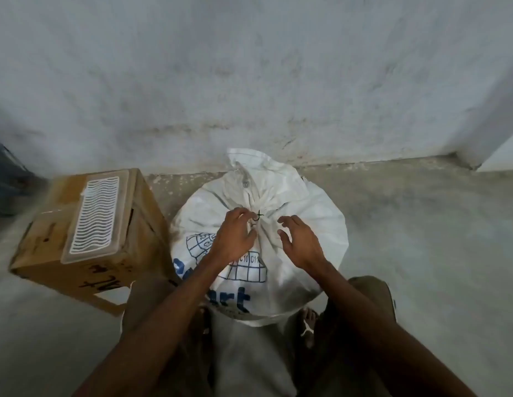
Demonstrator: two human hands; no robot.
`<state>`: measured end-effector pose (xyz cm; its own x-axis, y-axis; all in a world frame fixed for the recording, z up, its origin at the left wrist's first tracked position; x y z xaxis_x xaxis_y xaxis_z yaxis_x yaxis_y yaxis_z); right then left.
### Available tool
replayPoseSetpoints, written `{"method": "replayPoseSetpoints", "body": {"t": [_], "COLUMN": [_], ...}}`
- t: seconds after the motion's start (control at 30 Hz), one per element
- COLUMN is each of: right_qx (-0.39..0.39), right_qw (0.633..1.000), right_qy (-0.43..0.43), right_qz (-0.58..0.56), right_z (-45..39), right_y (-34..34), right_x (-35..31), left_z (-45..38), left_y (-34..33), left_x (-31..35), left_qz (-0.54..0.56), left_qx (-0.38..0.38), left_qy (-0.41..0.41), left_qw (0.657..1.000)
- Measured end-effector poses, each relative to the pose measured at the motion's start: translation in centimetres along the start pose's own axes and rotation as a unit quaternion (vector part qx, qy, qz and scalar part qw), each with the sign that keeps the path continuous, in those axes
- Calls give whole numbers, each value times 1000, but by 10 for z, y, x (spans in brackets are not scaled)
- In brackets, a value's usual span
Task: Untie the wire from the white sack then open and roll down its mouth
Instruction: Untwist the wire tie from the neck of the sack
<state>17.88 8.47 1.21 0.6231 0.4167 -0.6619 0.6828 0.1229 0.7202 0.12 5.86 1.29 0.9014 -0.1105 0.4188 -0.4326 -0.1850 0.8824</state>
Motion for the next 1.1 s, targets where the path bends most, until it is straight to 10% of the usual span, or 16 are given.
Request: {"method": "replayPoseSetpoints", "body": {"t": [1.1], "right_qx": [-24], "right_qw": [989], "right_qy": [-61], "right_qz": [-129], "right_z": [-112], "right_y": [-77], "right_x": [58], "left_z": [-79], "left_y": [-80], "left_x": [-63], "left_qz": [-86], "left_qx": [-71], "left_qy": [55], "left_qw": [992]}}
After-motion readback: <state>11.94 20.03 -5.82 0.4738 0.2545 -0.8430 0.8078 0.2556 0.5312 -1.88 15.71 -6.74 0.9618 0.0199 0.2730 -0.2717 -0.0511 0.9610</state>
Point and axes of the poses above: each hand's wrist, its own z-axis away from the middle knuckle, its own y-axis out of the back of the hand, x = y × z, the point moved 6 cm from there along -z, towards the middle knuckle, and after that the axes turned 12 degrees about -z, right-handed, at the moved point
